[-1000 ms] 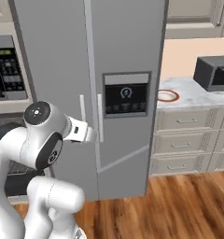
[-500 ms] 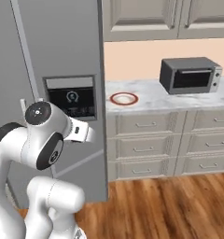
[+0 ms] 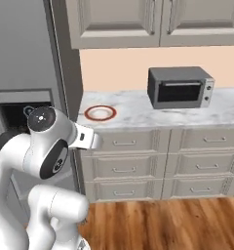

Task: Take the baked cake out of the oven and place it on the plate for cooling. Then close the oven door.

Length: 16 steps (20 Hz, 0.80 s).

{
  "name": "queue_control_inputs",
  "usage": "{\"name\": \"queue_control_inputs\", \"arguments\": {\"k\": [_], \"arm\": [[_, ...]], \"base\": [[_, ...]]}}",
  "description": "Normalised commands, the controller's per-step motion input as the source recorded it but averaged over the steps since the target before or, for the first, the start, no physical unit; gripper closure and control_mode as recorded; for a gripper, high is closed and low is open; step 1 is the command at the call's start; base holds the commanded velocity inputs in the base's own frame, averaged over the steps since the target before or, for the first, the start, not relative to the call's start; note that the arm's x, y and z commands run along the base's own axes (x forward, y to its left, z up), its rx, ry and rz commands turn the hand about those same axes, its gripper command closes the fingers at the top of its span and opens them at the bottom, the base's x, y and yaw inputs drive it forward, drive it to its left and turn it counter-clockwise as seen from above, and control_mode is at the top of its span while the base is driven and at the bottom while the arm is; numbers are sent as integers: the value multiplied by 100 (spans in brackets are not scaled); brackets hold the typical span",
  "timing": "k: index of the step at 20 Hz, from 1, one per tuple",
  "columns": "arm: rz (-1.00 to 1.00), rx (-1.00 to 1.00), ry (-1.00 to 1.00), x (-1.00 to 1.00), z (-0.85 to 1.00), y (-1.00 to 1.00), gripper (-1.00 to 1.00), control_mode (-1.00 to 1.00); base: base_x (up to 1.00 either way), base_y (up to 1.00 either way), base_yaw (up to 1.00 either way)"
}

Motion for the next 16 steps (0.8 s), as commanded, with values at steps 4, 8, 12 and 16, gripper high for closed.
{"name": "queue_control_inputs", "arguments": {"k": [4,8,12,16], "arm": [[0,0,0,0,0,0,100,100],[0,0,0,0,0,0,100,100],[0,0,0,0,0,0,100,100],[0,0,0,0,0,0,100,100]], "base": [[99,-35,34],[80,-56,33],[55,-74,38],[38,-61,39]]}}
